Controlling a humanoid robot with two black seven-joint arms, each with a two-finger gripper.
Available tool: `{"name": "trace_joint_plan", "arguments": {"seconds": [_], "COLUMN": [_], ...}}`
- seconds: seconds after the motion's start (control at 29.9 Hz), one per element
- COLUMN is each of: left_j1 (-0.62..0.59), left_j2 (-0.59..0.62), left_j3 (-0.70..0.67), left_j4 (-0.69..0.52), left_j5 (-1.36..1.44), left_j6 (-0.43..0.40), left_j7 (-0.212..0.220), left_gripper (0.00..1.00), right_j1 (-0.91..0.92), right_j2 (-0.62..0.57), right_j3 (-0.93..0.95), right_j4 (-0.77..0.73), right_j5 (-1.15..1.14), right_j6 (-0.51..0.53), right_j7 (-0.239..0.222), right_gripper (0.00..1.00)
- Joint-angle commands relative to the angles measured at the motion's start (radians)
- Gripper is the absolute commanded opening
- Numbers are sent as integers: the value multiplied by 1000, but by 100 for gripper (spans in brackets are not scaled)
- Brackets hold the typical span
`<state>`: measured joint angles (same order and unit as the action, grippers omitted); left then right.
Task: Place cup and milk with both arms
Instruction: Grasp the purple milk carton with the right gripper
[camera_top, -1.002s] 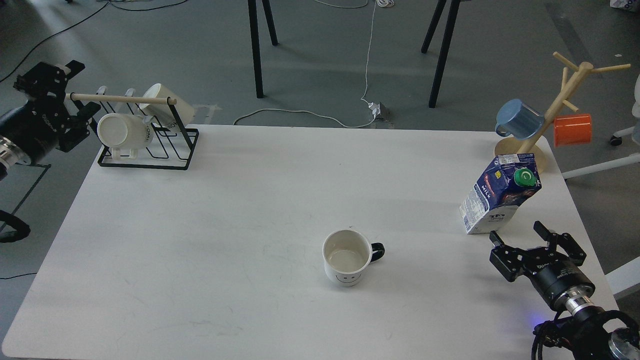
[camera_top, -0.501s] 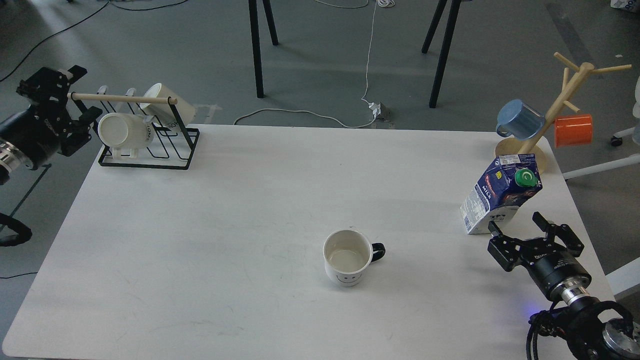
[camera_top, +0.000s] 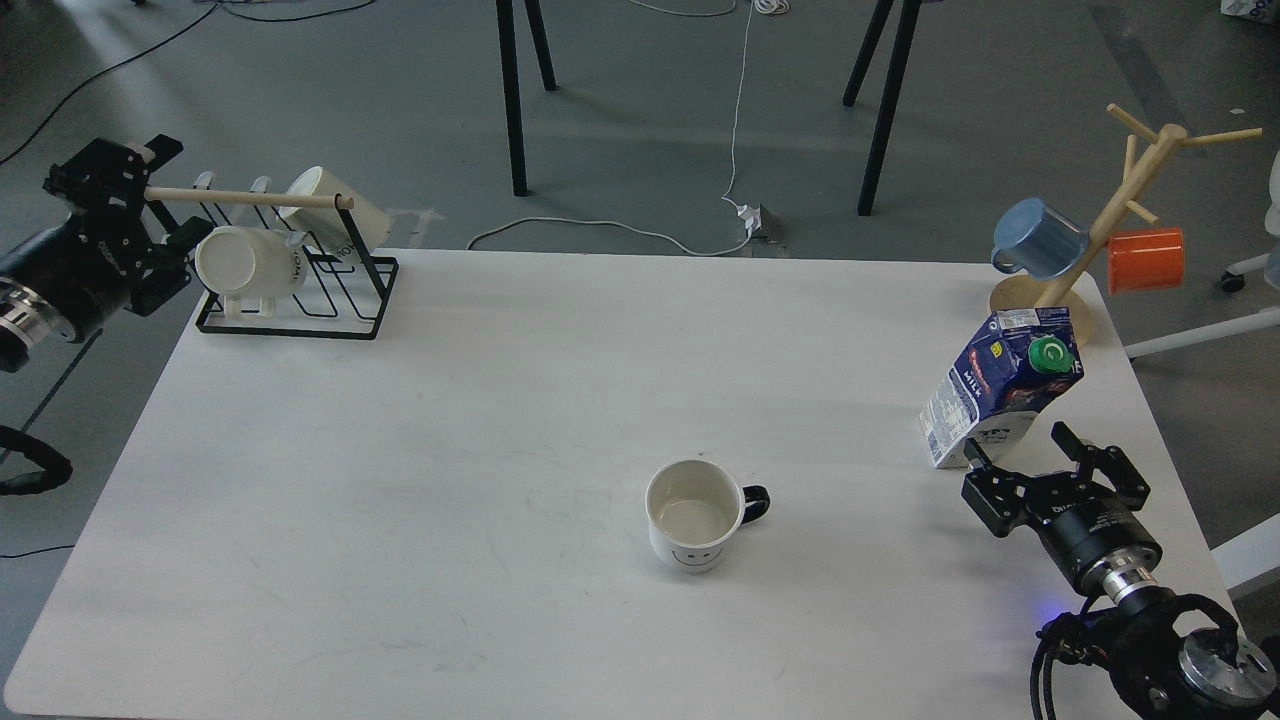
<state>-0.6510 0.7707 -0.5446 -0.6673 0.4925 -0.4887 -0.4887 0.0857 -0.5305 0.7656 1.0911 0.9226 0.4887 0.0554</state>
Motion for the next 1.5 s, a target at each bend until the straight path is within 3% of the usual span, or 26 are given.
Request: {"name": "trace_joint_plan", "arguments": {"seconds": [0.0,0.9,1.07,1.24,1.47], "left_j1": [1,27,37,40,50], "left_j2": [1,-1,-1,1,1], "left_j3": [2,0,2,2,2], "left_j4": [0,0,2,3,14], "left_j5": [0,1,1,1,1], "left_j6": [0,0,0,0,0], "left_j7": [0,0,0,0,0], "left_gripper": [98,98,98,98,98], "right_j1": [8,72,72,71,65], "right_j2": [6,56,56,56,56], "right_j3": [1,18,27,29,29], "right_j4": [0,-37,-36,-37,-34], "right_j5": [-1,-1,1,-1,-1], "right_j6": [0,0,0,0,0], "right_j7": [0,6,11,12,12], "right_gripper": [99,97,83,59,48]}}
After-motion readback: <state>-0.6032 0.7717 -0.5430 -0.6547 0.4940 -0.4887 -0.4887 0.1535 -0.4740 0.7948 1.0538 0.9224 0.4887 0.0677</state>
